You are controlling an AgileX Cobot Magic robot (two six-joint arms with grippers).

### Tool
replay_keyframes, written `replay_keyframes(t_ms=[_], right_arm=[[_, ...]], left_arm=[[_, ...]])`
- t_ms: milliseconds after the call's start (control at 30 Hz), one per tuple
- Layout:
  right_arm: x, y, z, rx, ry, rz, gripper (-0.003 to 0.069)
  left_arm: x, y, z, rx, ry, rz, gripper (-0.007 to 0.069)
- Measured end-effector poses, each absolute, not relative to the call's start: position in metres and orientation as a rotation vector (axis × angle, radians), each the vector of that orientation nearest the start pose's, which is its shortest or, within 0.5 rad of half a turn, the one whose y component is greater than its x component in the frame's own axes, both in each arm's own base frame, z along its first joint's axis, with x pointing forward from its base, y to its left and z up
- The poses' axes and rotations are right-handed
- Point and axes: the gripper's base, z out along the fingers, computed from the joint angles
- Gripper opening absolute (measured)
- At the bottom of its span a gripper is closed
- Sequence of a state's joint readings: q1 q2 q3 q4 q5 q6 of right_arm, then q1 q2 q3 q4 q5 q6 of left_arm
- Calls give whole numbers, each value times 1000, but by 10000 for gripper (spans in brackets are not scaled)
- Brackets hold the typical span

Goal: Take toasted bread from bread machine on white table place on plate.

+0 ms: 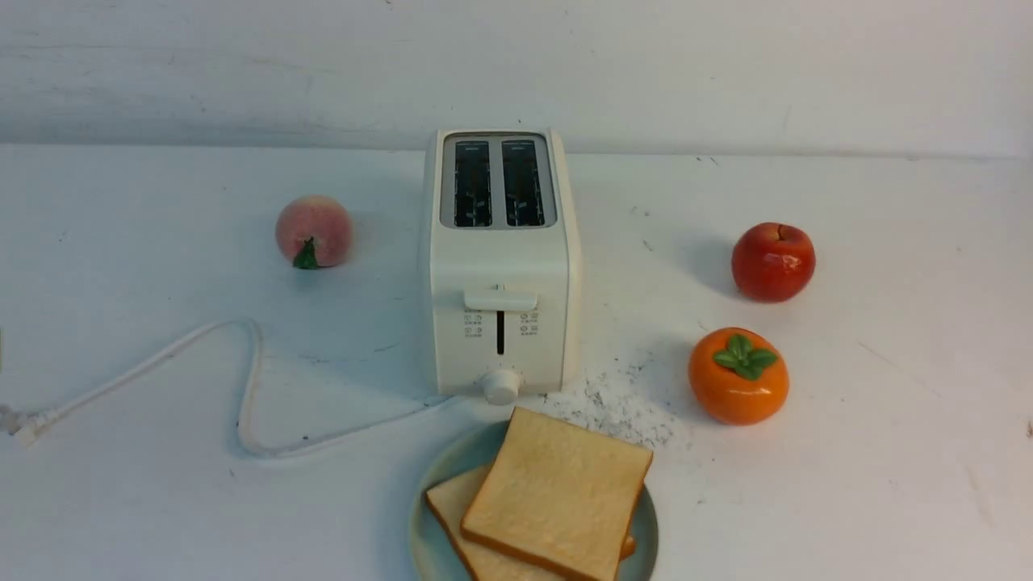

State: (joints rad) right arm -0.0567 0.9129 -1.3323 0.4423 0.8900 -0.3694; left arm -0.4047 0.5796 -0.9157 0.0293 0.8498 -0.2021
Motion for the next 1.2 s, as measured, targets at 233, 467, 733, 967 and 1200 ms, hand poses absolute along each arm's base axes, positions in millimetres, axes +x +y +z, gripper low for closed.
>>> replay_keyframes(t_ms=[233,467,733,967,1200], right_arm=[[39,18,424,6,1482,220,-8],[-2,16,348,91,1240,253,-8],[2,19,337,43,1313,231,0],[2,19,336,39,1322,236,1],[2,19,336,38,1323,236,5]], left_arm=[[84,-34,404,162,1911,-405,-14],[85,-35,408,156,1858,-421,-14],[86,-35,411,153,1834,-433,-14],[86,-35,412,152,1822,-435,-14],[86,-35,412,152,1822,-435,-14]])
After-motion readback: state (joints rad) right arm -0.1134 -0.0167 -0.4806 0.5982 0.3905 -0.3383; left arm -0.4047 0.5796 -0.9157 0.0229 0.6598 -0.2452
